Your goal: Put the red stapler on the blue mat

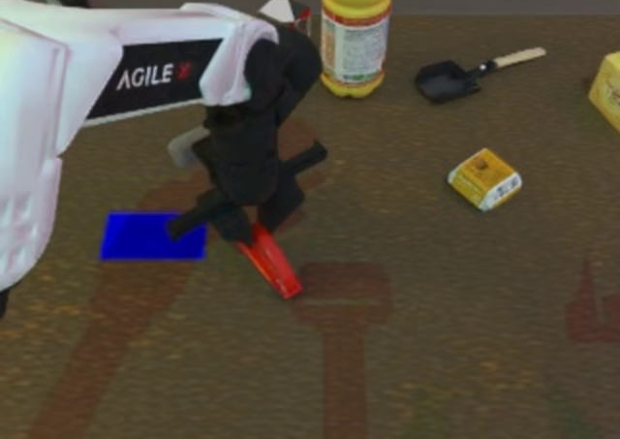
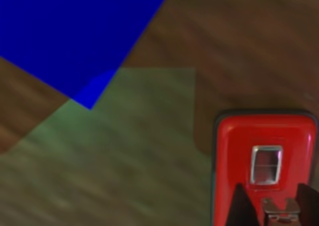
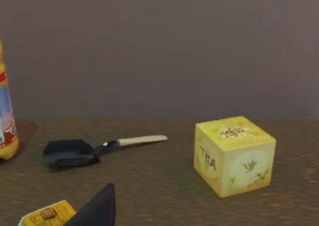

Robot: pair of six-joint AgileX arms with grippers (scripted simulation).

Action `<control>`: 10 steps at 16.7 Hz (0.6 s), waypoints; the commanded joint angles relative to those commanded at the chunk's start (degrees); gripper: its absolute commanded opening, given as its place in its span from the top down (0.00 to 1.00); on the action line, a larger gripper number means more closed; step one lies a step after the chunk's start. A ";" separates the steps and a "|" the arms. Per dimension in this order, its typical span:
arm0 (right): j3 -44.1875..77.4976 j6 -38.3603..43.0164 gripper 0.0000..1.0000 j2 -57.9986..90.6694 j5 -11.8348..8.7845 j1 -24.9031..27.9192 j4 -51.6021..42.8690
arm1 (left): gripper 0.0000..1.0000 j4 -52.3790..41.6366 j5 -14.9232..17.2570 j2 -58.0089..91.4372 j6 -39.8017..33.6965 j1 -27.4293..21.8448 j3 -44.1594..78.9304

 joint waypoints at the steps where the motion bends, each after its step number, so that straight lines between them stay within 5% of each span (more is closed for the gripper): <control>1: 0.00 0.00 0.00 0.00 0.00 0.00 0.00 | 1.00 -0.18 0.00 0.00 -0.02 0.00 0.18; 10: 0.00 0.00 0.00 0.00 0.00 0.00 0.00 | 1.00 -19.18 -0.04 -3.55 -0.28 0.92 15.13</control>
